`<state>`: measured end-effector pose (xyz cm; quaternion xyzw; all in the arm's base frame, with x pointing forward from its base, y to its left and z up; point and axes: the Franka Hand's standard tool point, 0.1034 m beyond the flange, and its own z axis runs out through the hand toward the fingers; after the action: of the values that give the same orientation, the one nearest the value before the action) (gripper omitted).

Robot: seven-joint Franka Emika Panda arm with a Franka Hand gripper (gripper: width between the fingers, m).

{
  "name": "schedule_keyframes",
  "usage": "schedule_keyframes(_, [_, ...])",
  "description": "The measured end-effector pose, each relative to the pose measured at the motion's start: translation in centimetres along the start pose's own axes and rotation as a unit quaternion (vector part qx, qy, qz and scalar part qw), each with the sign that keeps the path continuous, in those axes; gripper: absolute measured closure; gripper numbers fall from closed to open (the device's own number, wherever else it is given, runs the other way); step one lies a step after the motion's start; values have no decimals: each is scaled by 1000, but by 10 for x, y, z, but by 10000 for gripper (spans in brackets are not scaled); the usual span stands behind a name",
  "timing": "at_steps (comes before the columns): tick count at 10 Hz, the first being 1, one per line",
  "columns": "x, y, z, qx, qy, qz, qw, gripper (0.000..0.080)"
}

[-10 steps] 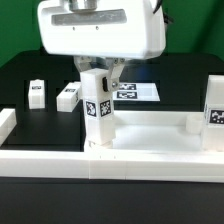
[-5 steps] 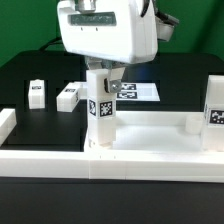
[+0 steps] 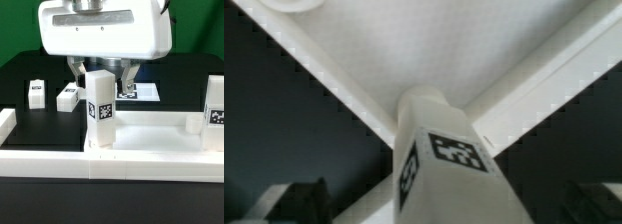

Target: Assemble desk

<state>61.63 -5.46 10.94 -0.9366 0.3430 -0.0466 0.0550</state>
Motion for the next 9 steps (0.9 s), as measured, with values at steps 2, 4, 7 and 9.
schedule_keyframes(2, [0, 0, 0, -8, 2, -110, 994, 150])
schedule_keyframes(4, [2, -1, -1, -19, 4, -228, 973, 150])
schedule_keyframes(7, [7, -5, -3, -24, 5, -365, 931, 150])
schedule_keyframes(9, [8, -2, -3, -25, 2, -434, 900, 150])
